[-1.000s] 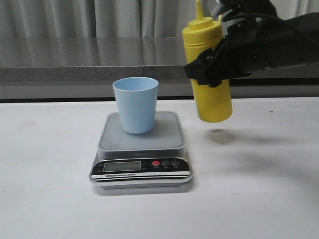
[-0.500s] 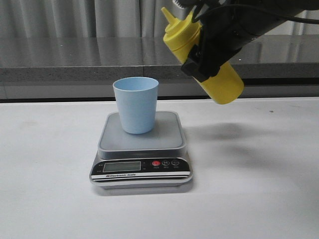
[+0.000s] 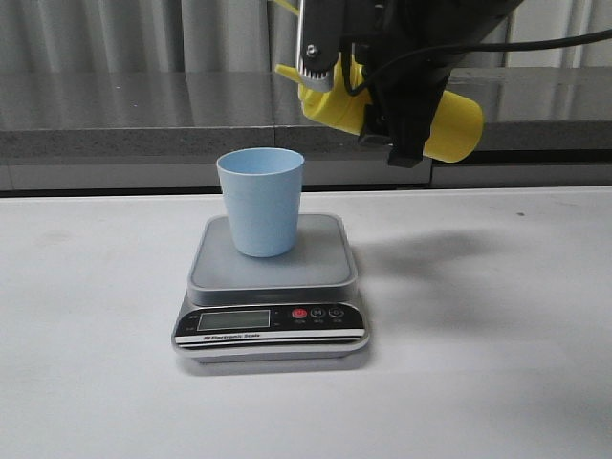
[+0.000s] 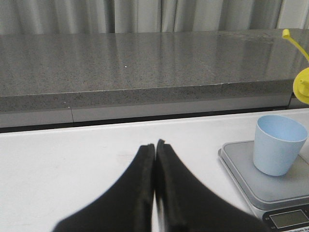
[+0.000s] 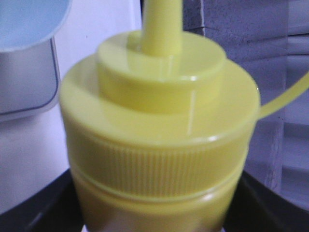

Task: Pour seasoning into cup on scale with both arms

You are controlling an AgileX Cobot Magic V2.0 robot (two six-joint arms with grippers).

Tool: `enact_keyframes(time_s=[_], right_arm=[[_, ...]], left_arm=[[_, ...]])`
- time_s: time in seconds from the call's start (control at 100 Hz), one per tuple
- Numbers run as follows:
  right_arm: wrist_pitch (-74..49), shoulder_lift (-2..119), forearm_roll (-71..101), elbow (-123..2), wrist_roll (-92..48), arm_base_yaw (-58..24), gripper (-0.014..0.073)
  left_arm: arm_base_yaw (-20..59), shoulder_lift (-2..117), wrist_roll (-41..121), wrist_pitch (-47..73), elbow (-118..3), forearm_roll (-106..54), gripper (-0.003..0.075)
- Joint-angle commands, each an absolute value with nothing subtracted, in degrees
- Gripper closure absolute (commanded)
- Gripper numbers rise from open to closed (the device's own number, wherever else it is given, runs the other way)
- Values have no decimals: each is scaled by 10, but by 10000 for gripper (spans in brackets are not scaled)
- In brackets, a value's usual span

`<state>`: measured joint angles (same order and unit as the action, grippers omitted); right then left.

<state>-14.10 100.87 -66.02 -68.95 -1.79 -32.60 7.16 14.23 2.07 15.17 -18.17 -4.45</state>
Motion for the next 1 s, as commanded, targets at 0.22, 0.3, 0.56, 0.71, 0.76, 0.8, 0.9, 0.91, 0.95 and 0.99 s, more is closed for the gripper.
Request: enact_keyframes(time_s=[0.22,0.3,0.56,0.71,0.76,0.8,0.9,0.91,0.95,0.99], right_arm=[[-210,1006,-795,-718,-23,-360,323],[-222,1006,-816,-718,-23,-364,323],[-232,1006,-839,-718,-23,-367,323],[-226,1006,-839,-718,-22,-367,323],[-223,1006,-839,-718,-22,-367,323],[-222,1006,-839,-718,-22,-367,323],[-222,1006,-839,-718,-12,-367,323],[-222,1006,-839,-718,-11,-367,323],[-222,1006,-838,-718,-6,-367,323],[-222,1006,-838,-718,-5,-367,323]], left_arm=[[71,146,21,111,-199,-46,740],[71,146,21,111,-199,-46,740],[71,146,21,111,-199,-46,740],[71,146,21,111,-199,-46,740],[71,146,21,111,-199,-46,740],[71,146,21,111,-199,-46,740],[71,146,21,111,-199,-46,740],[71,146,21,111,-199,-46,740],[71,146,21,111,-199,-46,740],[71,146,21,111,-199,-46,740]])
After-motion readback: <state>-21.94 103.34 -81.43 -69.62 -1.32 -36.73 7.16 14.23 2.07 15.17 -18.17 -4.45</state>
